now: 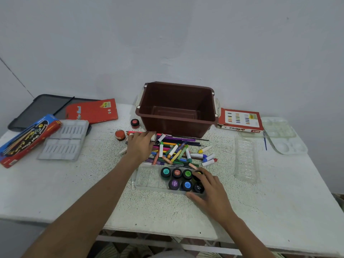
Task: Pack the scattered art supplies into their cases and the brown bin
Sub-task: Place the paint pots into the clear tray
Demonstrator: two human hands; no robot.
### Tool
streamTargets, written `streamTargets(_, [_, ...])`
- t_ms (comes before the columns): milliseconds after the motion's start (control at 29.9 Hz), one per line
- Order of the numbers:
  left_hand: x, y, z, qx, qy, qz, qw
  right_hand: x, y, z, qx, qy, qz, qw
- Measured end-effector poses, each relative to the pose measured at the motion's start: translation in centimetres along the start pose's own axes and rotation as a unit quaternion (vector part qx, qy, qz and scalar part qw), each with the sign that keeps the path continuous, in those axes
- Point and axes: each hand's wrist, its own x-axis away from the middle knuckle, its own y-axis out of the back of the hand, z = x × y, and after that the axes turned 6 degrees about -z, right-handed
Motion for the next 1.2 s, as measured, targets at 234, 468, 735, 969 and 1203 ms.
streamTargets(234, [0.5,0.0,0.4,0.064,0.006,-0.066,0.996,0.0,0.0,0.0,0.001,0.002,-0.005,1.0])
streamTargets(468, [2.3,1.2,0.4,0.266,-0.038,-0.128,0.955,-0.1,0.0,-0.1,0.003,0.003,-0.005,1.0])
streamTargets(735, [9.5,2.6,-1.4,0.333,0.017,-0.057,0.941,0.0,0.0,0.0,-0.002,0.002,-0.007,1.0])
streamTargets(969, [13.2,1.6,-1.0,0.291,0.026,-0.034,0.956,-0.1,-0.2,-0.1,0.001,-0.002,-0.006,1.0])
streamTargets(1203, [14.3,0.2,-1.8,0.249,-0.06,-0.055,0.965,-0.1,-0.2,-0.1,-0.001,-0.005,-0.003,1.0])
